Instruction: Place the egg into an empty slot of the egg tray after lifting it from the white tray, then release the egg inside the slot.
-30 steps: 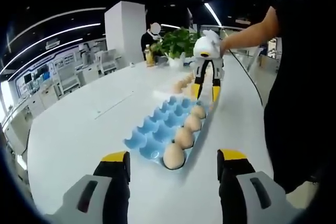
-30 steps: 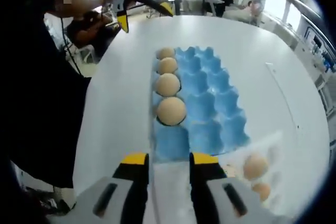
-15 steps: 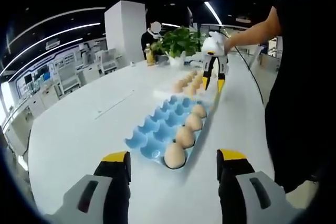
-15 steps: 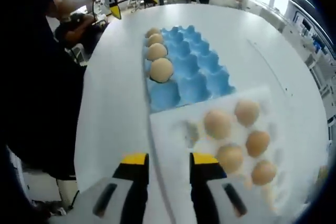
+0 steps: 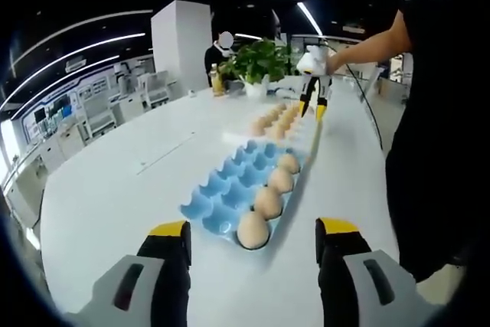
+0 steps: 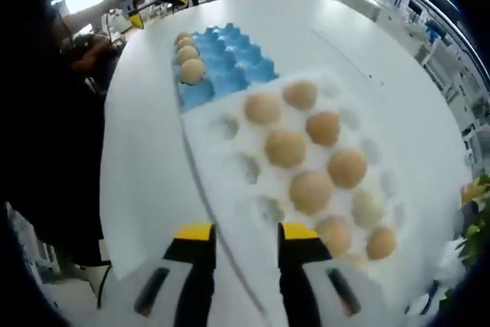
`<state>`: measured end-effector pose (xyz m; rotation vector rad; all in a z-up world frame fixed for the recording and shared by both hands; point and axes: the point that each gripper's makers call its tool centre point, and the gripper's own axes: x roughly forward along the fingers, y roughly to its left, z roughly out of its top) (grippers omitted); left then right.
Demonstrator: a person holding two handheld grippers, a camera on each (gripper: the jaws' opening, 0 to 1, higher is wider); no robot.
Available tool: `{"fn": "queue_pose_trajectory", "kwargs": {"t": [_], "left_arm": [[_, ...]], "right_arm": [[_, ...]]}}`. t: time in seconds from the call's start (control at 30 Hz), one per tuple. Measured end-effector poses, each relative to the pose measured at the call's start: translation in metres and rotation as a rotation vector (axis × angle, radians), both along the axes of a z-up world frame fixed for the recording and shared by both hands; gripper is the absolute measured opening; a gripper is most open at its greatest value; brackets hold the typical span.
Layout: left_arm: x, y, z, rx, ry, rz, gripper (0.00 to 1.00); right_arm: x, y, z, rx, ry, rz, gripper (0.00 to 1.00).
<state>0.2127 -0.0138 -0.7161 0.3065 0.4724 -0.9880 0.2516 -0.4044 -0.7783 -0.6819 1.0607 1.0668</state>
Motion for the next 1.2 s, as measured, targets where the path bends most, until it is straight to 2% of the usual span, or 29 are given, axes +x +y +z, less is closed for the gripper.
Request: {"fn": "queue_pose_trajectory", "kwargs": {"t": [0.2, 0.37, 0.43, 0.6, 0.73, 0.93, 1.0, 1.1, 1.2], "left_arm": [[0.002, -0.002, 0.001, 0.001, -0.003, 0.0, 0.67], [0.001, -0.005, 0.001, 0.003, 0.001, -0.008, 0.66], [0.001, -0.005, 0.002, 0.006, 0.001, -0.006, 0.66], [0.002, -0.004, 0.003, 0.007, -0.001, -0.001, 0.66], [0.001, -0.003, 0.002, 0.009, 0.002, 0.0, 0.65], [0.0, -0.003, 0.001, 0.013, 0.007, 0.002, 0.64], [0.001, -0.003, 0.004, 0.01, -0.001, 0.003, 0.64], [0.002, -0.002, 0.009, -0.012, 0.005, 0.017, 0.64], [0.003, 0.002, 0.007, 0.017, -0.004, 0.02, 0.63]], "right_arm": [[0.014, -0.042, 0.003, -0.067, -0.056, -0.082, 0.32], [0.016, -0.067, -0.001, -0.119, -0.048, -0.118, 0.32], [0.016, -0.08, -0.005, -0.162, -0.055, -0.126, 0.32], [0.018, -0.087, -0.01, -0.207, -0.062, -0.101, 0.31], [0.02, -0.086, -0.011, -0.21, -0.052, -0.095, 0.31], [0.021, -0.086, -0.017, -0.225, 0.009, -0.069, 0.31], [0.021, -0.086, -0.017, -0.241, 0.041, -0.031, 0.31], [0.02, -0.085, -0.018, -0.253, 0.052, -0.017, 0.31], [0.019, -0.086, -0.018, -0.26, 0.046, 0.006, 0.31]]}}
